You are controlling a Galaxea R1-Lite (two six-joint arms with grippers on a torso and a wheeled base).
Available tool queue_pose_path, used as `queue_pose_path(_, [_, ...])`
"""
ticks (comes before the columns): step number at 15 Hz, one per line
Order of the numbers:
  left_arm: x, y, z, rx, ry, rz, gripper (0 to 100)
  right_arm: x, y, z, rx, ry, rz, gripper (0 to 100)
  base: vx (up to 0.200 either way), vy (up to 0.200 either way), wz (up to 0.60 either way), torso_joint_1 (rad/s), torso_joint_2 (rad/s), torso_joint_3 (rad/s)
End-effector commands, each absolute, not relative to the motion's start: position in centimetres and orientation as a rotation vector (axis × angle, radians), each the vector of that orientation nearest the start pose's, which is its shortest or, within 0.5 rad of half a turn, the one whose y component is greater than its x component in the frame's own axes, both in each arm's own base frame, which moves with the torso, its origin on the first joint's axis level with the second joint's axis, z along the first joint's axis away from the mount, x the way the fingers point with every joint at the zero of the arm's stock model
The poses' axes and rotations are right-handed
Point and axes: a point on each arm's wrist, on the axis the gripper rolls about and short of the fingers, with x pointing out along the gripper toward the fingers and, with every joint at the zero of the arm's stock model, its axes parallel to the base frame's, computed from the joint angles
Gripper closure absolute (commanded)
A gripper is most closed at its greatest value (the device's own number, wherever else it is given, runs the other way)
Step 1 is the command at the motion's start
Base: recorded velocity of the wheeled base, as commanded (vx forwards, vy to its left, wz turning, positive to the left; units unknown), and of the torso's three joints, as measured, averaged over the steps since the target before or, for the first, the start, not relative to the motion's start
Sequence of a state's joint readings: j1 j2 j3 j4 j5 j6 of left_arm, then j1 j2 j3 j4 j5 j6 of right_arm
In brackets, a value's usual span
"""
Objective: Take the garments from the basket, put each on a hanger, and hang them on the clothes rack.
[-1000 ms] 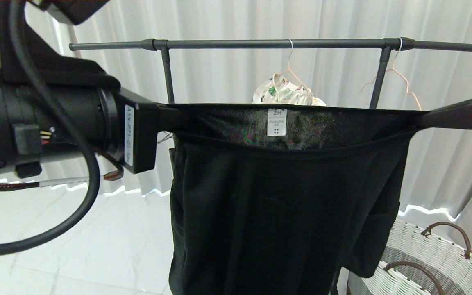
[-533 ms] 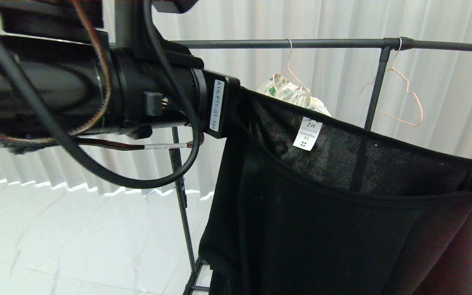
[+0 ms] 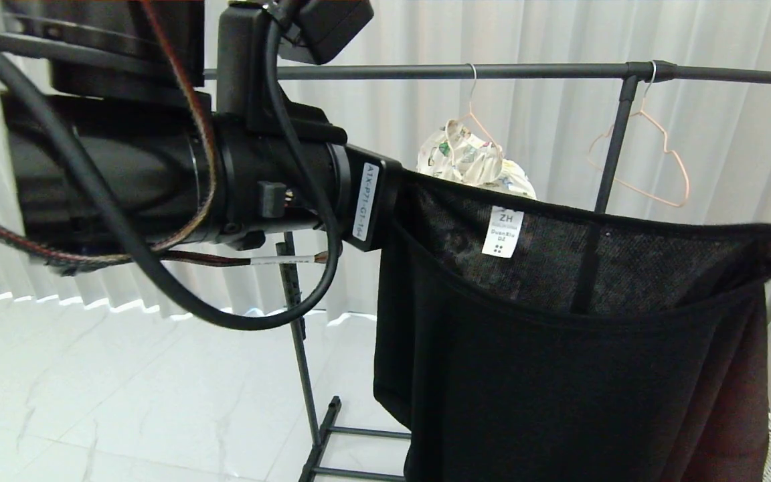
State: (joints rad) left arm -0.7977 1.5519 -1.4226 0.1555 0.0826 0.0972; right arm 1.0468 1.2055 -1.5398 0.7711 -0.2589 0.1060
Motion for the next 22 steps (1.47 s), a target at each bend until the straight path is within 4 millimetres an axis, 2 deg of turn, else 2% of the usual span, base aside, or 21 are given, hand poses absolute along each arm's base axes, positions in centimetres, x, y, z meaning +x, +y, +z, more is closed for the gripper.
queue_pose_path(1, [16.8,-17.7,32.6,0.212,0.215,-0.744,100,9.2,12.9,36.5,-0.159,0.380,0.702,100,0.000,0.000,0.00,0.000,0.00,0.000])
queue_pose_path(3, [14.0,-16.0,31.9,0.210,0.248,-0.784,100,11.3,15.1,37.1,-0.147,0.307,0.688,100,0.000,0.000,0.00,0.000,0.00,0.000])
queue_pose_path(6, [10.1,-15.6,32.6,0.143,0.262,-0.915,100,13.0,17.5,38.3,-0.110,0.266,0.747,100,0.000,0.000,0.00,0.000,0.00,0.000])
queue_pose_path(10, [8.1,-16.0,32.6,0.151,0.265,-1.018,100,13.9,18.9,38.9,-0.102,0.251,0.761,100,0.000,0.000,0.00,0.000,0.00,0.000])
queue_pose_path(15, [8.3,-16.2,32.5,0.172,0.281,-0.989,100,13.4,18.2,39.1,-0.104,0.252,0.751,100,0.000,0.000,0.00,0.000,0.00,0.000])
queue_pose_path(17, [10.3,-16.9,32.8,0.191,0.298,-0.843,100,12.4,16.7,39.1,-0.126,0.285,0.743,100,0.000,0.000,0.00,0.000,0.00,0.000])
queue_pose_path(19, [12.9,-17.6,33.7,0.183,0.285,-0.741,100,10.9,14.5,39.2,-0.161,0.323,0.705,100,0.000,0.000,0.00,0.000,0.00,0.000])
queue_pose_path(20, [14.1,-17.7,34.3,0.173,0.271,-0.703,100,9.5,12.8,39.2,-0.185,0.352,0.699,100,0.000,0.000,0.00,0.000,0.00,0.000])
queue_pose_path(22, [14.5,-17.9,34.4,0.170,0.271,-0.694,100,8.4,11.7,39.1,-0.198,0.365,0.725,100,0.000,0.000,0.00,0.000,0.00,0.000])
